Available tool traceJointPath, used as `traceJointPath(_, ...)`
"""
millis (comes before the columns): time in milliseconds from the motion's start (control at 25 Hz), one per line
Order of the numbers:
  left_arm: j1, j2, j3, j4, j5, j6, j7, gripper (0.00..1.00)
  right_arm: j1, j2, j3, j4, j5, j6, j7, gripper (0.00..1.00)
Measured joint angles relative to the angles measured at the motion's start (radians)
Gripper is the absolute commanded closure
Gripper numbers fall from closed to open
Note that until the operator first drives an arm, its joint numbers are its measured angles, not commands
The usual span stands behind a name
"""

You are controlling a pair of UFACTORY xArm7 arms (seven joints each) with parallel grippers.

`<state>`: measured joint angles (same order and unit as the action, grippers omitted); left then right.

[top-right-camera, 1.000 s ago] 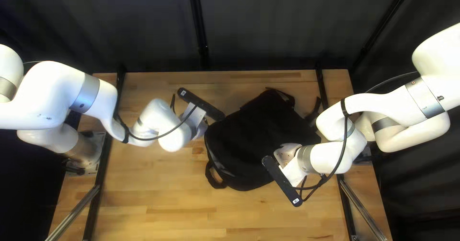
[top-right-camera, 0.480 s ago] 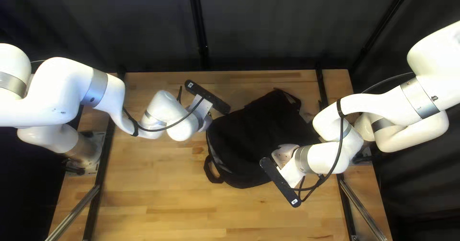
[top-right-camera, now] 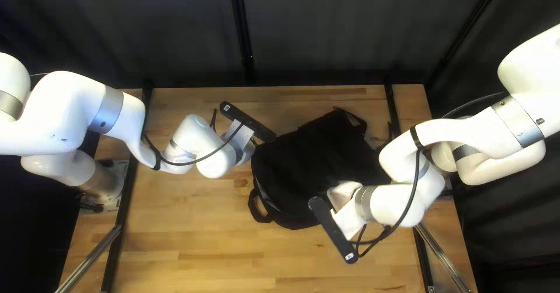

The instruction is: Remove a lunch box from a kids backpack

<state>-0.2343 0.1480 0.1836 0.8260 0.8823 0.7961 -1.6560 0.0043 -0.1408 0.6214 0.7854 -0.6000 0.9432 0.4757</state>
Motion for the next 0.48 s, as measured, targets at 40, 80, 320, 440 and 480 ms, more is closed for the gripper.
traceJointPath(40, -0.005, -0.008, -0.004, -0.007, -0.001, 0.008, -0.005, 1.00, -0.002, 0.043, 0.008, 0.030, -0.028, 0.024, 0.039, 0.00)
traceJointPath(80, -0.010, -0.015, -0.008, -0.014, -0.001, 0.015, -0.012, 1.00, -0.002, 0.092, 0.013, 0.064, -0.063, 0.046, 0.080, 0.00)
traceJointPath(320, -0.047, -0.047, -0.037, -0.064, 0.001, 0.050, -0.076, 1.00, 0.004, 0.240, 0.006, 0.171, -0.161, 0.077, 0.160, 0.00)
traceJointPath(440, -0.070, -0.065, -0.057, -0.090, -0.005, 0.071, -0.113, 1.00, 0.005, 0.261, 0.003, 0.190, -0.174, 0.076, 0.164, 0.00)
traceJointPath(480, -0.076, -0.069, -0.063, -0.095, -0.008, 0.077, -0.123, 1.00, 0.005, 0.266, 0.003, 0.194, -0.177, 0.075, 0.164, 0.00)
